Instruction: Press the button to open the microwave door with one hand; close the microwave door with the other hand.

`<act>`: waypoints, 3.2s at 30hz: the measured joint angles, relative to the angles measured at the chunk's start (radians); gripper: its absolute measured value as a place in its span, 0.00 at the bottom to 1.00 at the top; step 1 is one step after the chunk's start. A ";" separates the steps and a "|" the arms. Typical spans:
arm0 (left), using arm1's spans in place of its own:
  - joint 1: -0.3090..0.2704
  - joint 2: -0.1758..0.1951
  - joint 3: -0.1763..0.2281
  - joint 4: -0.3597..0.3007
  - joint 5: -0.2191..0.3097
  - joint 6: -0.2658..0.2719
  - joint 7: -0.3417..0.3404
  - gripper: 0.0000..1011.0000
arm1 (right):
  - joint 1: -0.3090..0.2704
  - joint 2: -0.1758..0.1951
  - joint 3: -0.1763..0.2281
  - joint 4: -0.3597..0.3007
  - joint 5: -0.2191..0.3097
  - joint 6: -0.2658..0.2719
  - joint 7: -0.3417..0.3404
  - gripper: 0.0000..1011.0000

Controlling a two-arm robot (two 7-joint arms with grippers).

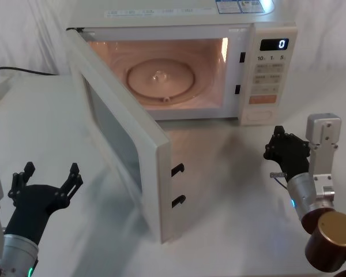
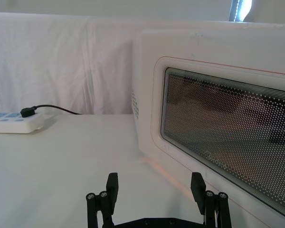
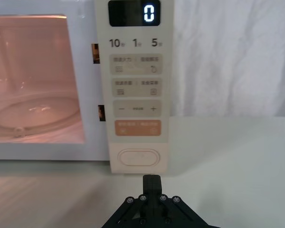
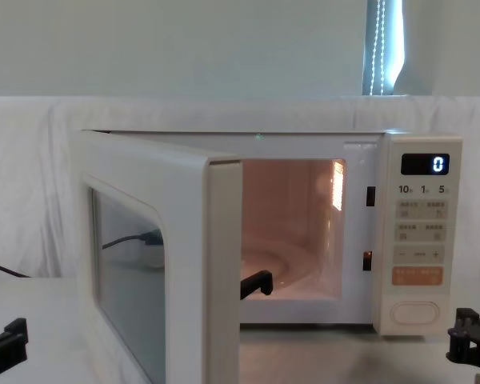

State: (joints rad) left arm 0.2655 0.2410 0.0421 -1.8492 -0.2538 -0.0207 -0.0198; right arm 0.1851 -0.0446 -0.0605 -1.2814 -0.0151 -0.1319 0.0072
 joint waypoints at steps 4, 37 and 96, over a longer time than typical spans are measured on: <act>0.000 0.000 0.000 0.000 0.000 0.000 0.000 0.99 | -0.007 -0.001 0.010 0.005 0.000 -0.024 -0.007 0.00; 0.000 0.000 0.000 0.000 0.000 0.000 0.000 0.99 | -0.011 -0.006 0.024 0.019 -0.009 -0.060 -0.013 0.17; 0.000 0.000 0.000 0.000 0.000 0.000 0.000 0.51 | -0.011 -0.007 0.024 0.019 -0.007 -0.059 -0.013 0.99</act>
State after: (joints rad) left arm 0.2655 0.2410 0.0421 -1.8492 -0.2538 -0.0208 -0.0199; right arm 0.1738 -0.0515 -0.0369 -1.2628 -0.0225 -0.1906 -0.0062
